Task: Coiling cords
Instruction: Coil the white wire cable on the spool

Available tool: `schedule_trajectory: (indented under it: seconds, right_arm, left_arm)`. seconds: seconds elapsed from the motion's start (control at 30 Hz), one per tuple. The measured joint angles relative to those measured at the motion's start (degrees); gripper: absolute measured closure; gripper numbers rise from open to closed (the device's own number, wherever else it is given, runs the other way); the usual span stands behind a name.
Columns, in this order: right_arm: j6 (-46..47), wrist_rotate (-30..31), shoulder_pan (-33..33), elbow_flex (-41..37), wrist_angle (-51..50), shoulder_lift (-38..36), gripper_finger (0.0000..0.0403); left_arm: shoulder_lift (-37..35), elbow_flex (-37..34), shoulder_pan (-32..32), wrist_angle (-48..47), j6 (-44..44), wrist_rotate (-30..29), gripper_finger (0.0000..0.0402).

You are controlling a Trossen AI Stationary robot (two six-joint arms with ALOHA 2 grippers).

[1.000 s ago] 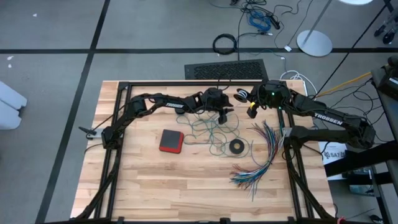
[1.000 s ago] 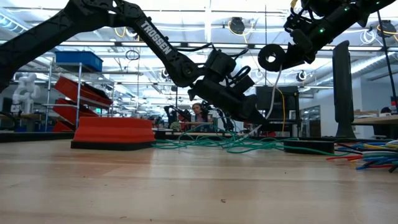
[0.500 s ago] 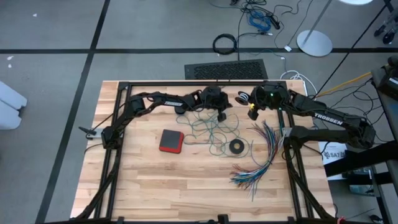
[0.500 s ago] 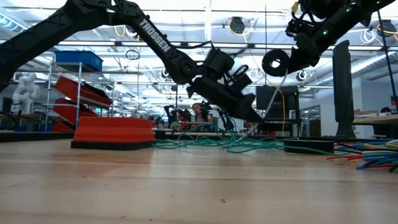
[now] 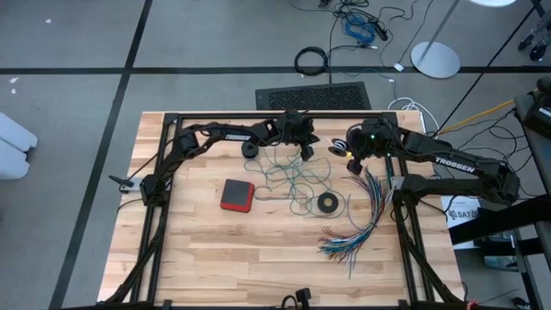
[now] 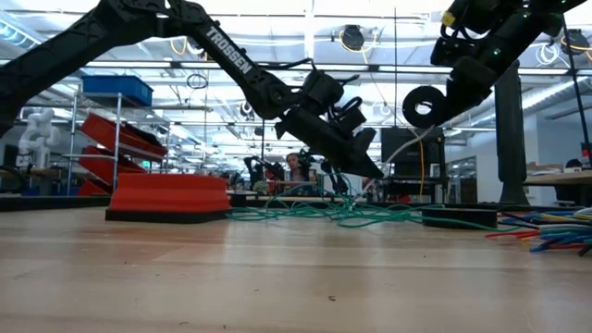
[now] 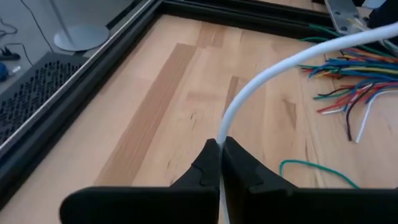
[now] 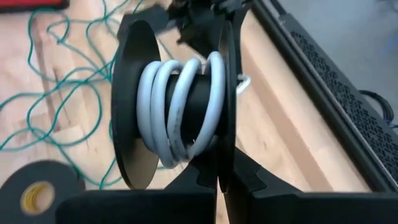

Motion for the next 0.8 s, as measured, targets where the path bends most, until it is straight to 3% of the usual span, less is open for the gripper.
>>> schedule_trajectory:
  seconds: [0.43, 0.8]
  right_arm:
    - [-1.13, 2.98, 0.35, 0.00, -5.79, 0.69, 0.0403]
    - [-1.83, 8.46, 0.33, 0.00, -5.02, 8.52, 0.0403]
  left_arm:
    - [-4.66, 0.00, 0.58, -1.79, -1.56, 2.11, 0.0401]
    - [-5.81, 0.00, 0.56, -4.59, -1.50, 4.75, 0.0401]
